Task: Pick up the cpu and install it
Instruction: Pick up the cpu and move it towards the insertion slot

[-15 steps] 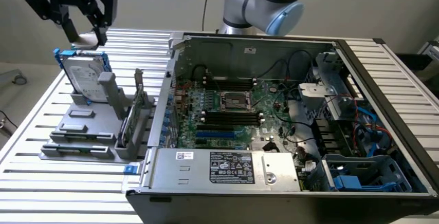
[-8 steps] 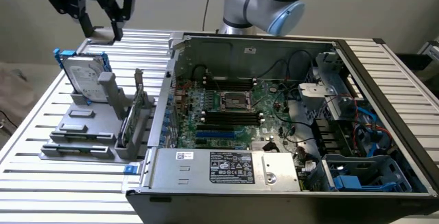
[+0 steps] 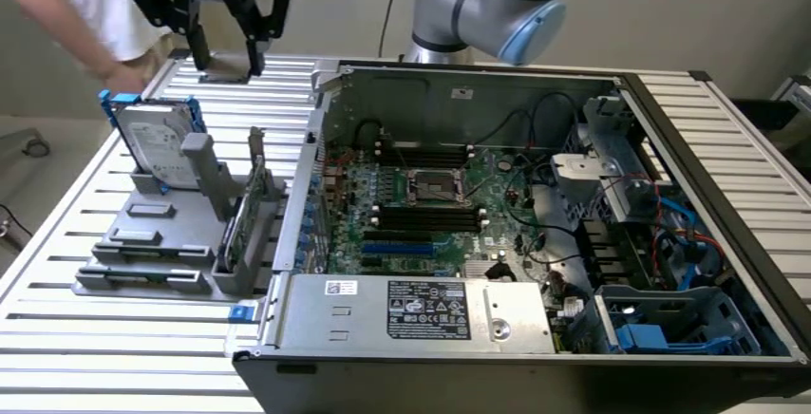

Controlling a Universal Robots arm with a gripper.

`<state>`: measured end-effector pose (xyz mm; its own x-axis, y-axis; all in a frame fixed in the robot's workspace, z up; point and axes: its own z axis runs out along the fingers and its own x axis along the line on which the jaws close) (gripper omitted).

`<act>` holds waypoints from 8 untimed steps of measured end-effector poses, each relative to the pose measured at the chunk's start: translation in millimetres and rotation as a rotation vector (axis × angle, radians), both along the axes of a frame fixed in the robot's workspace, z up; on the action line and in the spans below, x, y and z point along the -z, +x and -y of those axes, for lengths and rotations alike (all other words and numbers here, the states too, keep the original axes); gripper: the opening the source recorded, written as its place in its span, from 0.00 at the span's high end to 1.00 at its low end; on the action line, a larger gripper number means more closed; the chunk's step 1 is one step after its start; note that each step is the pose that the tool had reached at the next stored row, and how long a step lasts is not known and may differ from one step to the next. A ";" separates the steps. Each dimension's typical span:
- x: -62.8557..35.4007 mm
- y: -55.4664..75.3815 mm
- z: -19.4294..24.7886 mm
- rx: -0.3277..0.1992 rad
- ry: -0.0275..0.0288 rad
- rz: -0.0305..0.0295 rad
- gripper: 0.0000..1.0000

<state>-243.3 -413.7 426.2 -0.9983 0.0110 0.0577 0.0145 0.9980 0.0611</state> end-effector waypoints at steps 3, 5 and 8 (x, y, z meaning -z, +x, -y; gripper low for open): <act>-0.1 13.5 0.0 0.000 -0.0001 0.0000 0.45; 0.0 22.7 0.0 0.000 -0.0001 -0.0001 0.45; 0.4 36.3 0.0 0.000 -0.0001 0.0000 0.45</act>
